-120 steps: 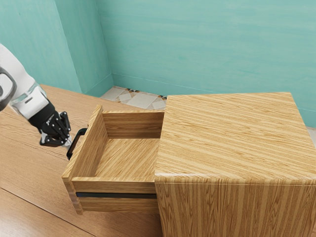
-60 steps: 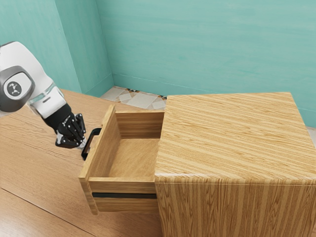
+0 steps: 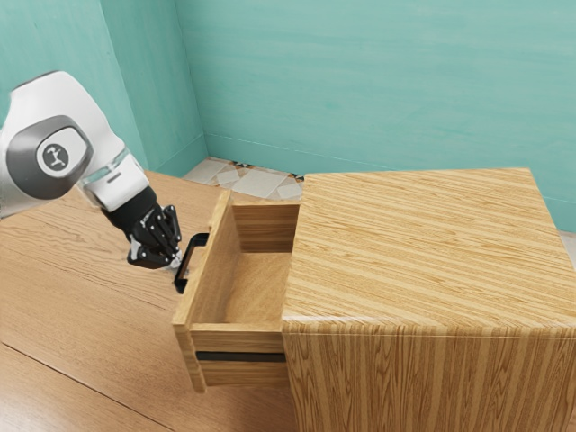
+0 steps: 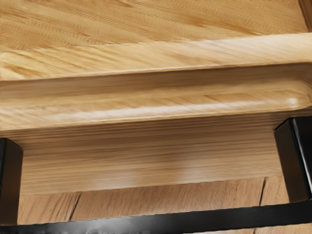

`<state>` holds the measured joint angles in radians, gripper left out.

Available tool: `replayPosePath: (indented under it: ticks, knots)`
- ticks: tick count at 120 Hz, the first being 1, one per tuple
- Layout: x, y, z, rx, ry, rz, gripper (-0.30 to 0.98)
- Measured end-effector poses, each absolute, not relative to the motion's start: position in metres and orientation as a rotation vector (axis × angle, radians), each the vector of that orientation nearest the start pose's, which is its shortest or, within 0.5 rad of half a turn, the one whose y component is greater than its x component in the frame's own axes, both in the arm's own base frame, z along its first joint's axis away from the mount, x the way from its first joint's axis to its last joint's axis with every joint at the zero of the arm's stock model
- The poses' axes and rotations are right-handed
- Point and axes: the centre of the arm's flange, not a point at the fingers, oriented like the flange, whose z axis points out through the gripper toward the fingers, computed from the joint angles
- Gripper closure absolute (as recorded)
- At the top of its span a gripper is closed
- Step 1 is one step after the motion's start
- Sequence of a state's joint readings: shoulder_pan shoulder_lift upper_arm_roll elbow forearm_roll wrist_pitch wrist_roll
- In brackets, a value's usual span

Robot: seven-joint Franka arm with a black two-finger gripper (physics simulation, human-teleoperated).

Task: Push the drawer handle with one arm to close the drawer

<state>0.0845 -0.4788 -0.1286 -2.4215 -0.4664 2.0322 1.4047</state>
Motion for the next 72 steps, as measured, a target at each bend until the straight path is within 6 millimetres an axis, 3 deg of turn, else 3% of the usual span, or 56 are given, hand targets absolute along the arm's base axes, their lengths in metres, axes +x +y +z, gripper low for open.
replayPosePath:
  ticks: [72]
  knots:
    - [0.440,-0.080,0.489,-2.715,1.953,-0.540,0.79]
